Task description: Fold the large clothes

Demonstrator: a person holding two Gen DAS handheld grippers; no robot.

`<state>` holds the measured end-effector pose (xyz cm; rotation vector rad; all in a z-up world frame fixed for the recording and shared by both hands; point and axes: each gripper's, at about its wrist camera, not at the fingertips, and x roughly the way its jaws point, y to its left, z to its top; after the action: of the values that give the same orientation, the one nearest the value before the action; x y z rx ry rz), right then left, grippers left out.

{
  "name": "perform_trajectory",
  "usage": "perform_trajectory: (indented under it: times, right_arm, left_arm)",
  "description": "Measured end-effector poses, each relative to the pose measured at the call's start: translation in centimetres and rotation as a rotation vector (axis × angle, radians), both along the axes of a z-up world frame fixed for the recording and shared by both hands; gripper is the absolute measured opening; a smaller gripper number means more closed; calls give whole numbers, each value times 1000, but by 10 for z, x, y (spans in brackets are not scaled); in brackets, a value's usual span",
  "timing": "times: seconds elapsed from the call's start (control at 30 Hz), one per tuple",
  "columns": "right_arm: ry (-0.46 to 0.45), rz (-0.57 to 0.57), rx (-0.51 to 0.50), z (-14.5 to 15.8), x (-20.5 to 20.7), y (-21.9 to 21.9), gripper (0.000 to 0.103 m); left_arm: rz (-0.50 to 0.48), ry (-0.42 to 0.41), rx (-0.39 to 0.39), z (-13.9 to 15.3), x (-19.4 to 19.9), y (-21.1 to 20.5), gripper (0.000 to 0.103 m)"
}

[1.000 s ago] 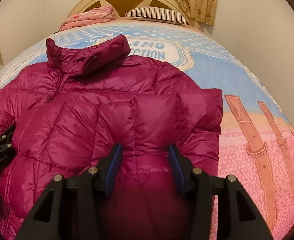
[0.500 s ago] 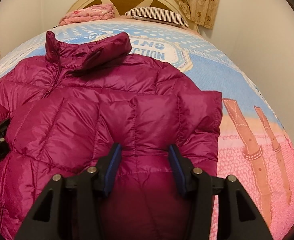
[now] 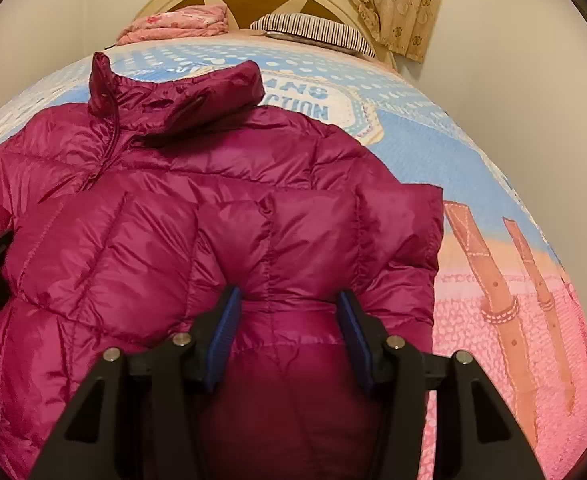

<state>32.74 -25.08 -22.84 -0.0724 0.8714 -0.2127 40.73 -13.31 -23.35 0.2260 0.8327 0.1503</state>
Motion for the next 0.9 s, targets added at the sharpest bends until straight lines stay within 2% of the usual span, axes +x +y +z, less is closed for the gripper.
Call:
perform_trajectory:
  times: [0.13, 0.2, 0.27, 0.33, 0.4, 0.53, 0.6, 0.67, 0.73, 0.83, 0.9]
  right_arm:
    - [7, 1, -24, 1, 0, 2, 54]
    - [9, 8, -38, 8, -2, 1, 61]
    - [-13, -11, -45, 21, -14, -1, 81]
    - [-75, -17, -37, 39, -34, 2, 93]
    - [-117, 9, -54, 52, -51, 14, 96]
    - [-113, 78, -64, 58, -71, 42, 96]
    - [-104, 111, -77, 56, -80, 56, 96]
    - [-109, 138, -76, 56, -93, 72, 96]
    - [-119, 165, -60, 56, -103, 82, 96]
    - [-111, 161, -93, 49, -115, 97, 96]
    - [-109, 172, -71, 45, -122, 103, 96]
  left_arm:
    - [-23, 19, 26, 10, -2, 2, 102]
    - [-29, 21, 24, 32, -13, 17, 102]
    - [-27, -38, -27, 63, -35, 48, 102]
    - [-30, -101, -26, 85, -58, 80, 102]
    - [-17, -136, 20, 94, -77, 115, 102]
    - [94, -101, 99, 80, -103, 198, 102]
    - [157, -67, 103, 69, -115, 236, 102]
    - [220, -35, 68, 59, -132, 271, 102]
    - [254, -10, -5, 50, -150, 296, 102]
    - [261, 11, -61, 38, -167, 309, 102]
    - [237, 32, -110, 28, -169, 308, 102]
